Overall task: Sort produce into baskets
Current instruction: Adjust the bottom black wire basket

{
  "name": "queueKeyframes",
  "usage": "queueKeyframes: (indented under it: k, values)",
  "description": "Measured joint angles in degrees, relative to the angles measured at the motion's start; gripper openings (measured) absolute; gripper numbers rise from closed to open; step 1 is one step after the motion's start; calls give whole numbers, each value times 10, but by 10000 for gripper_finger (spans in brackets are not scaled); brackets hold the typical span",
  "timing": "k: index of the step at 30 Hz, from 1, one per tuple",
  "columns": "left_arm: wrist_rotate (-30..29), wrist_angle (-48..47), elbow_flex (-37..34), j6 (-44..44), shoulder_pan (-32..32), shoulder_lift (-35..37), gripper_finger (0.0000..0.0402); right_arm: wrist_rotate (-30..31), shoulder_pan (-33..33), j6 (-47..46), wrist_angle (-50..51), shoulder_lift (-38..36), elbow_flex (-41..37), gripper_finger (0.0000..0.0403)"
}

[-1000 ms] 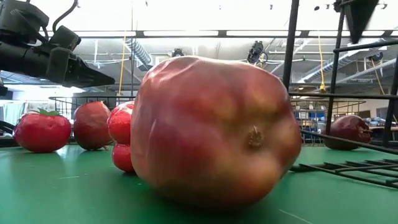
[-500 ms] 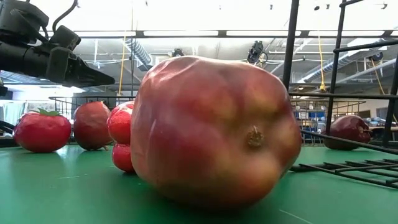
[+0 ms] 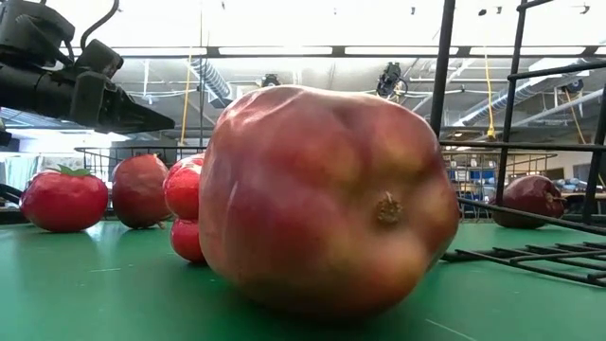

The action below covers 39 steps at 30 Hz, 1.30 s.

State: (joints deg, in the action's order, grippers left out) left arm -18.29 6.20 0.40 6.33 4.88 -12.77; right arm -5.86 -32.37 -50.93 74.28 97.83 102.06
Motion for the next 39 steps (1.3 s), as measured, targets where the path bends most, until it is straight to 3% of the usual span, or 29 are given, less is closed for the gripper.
queueKeyframes:
  k: [6,14,22,27,32,36,39]
  values:
    - [6,-1,0,-34,0,0,166,22,-19,1,5,5,0,113]
    - [5,-7,0,-60,-1,0,166,102,-48,13,36,3,3,11]
    - [-1,-1,0,-86,0,0,166,266,-145,21,80,6,0,5]
    - [-9,2,0,-101,-1,0,166,277,-182,-43,113,6,0,3]
    - [-19,2,0,-116,0,0,166,332,-202,-71,161,6,0,2]
    - [-29,2,0,-127,0,0,166,342,-192,-49,158,3,0,6]
    - [-29,1,0,-133,0,0,166,324,-175,-60,158,-9,1,32]
